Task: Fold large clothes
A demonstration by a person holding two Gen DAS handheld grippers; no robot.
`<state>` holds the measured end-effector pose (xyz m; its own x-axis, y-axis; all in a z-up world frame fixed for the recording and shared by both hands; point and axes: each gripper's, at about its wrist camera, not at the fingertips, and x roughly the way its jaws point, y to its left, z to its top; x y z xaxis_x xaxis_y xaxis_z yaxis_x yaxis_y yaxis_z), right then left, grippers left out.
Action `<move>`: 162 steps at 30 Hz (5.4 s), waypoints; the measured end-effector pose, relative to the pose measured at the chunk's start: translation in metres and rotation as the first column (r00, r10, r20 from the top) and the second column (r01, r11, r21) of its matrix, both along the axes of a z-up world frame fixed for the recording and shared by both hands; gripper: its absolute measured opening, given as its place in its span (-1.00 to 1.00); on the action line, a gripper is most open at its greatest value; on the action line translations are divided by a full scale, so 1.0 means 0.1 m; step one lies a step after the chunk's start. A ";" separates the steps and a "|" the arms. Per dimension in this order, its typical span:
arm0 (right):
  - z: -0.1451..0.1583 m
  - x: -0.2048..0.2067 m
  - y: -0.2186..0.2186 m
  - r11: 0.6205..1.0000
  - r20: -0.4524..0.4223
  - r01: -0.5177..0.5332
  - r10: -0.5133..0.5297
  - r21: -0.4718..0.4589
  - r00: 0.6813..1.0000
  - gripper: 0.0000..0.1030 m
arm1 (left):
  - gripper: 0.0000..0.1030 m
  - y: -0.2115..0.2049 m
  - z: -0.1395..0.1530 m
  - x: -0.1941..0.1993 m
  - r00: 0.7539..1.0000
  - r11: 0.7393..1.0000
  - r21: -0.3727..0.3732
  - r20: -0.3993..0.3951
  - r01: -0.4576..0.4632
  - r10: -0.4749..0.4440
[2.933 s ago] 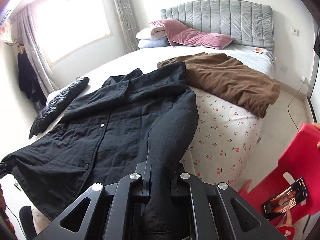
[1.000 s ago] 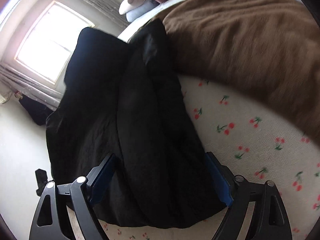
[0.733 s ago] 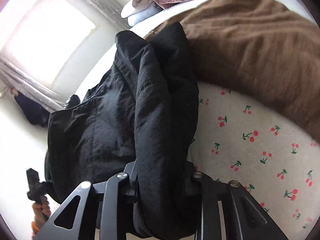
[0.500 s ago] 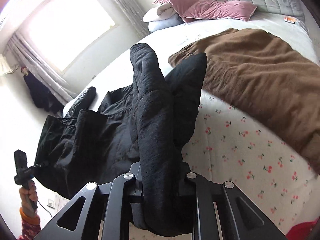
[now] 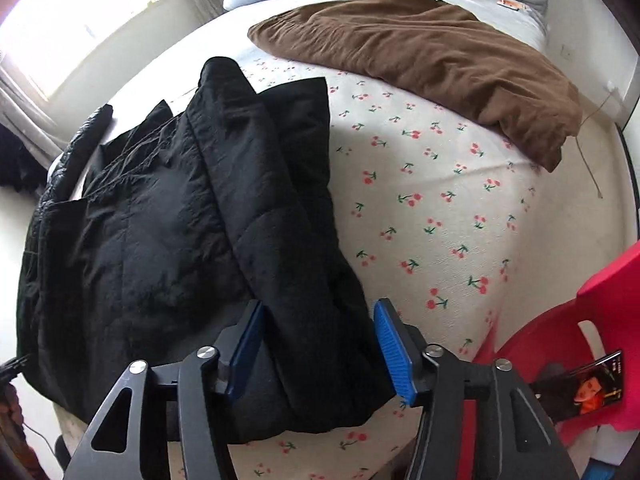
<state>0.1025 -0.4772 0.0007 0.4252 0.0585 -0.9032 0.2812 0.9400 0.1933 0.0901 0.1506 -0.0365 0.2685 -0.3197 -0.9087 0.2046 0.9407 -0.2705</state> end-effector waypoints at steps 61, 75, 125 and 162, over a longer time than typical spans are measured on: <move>0.42 2.89 1.87 0.934 0.256 -0.207 0.284 -0.292 0.924 0.39 | 0.28 -1.81 0.60 2.80 0.888 0.994 0.092 0.460 -0.056 0.007; -0.49 2.89 -0.25 0.960 0.049 0.121 -0.112 -0.252 0.992 0.57 | 0.41 -0.26 -0.41 3.44 0.940 0.815 0.505 0.312 -0.285 0.136; 0.39 -0.54 1.64 0.986 0.219 -0.063 0.096 -0.154 0.971 0.73 | 0.92 -0.94 0.29 -0.44 0.941 0.956 0.126 0.249 -0.266 0.229; 0.22 -0.83 2.26 0.959 0.147 -0.140 0.180 -0.248 0.973 0.75 | 0.93 -1.78 0.22 -0.98 0.950 0.960 0.211 0.288 -0.185 0.120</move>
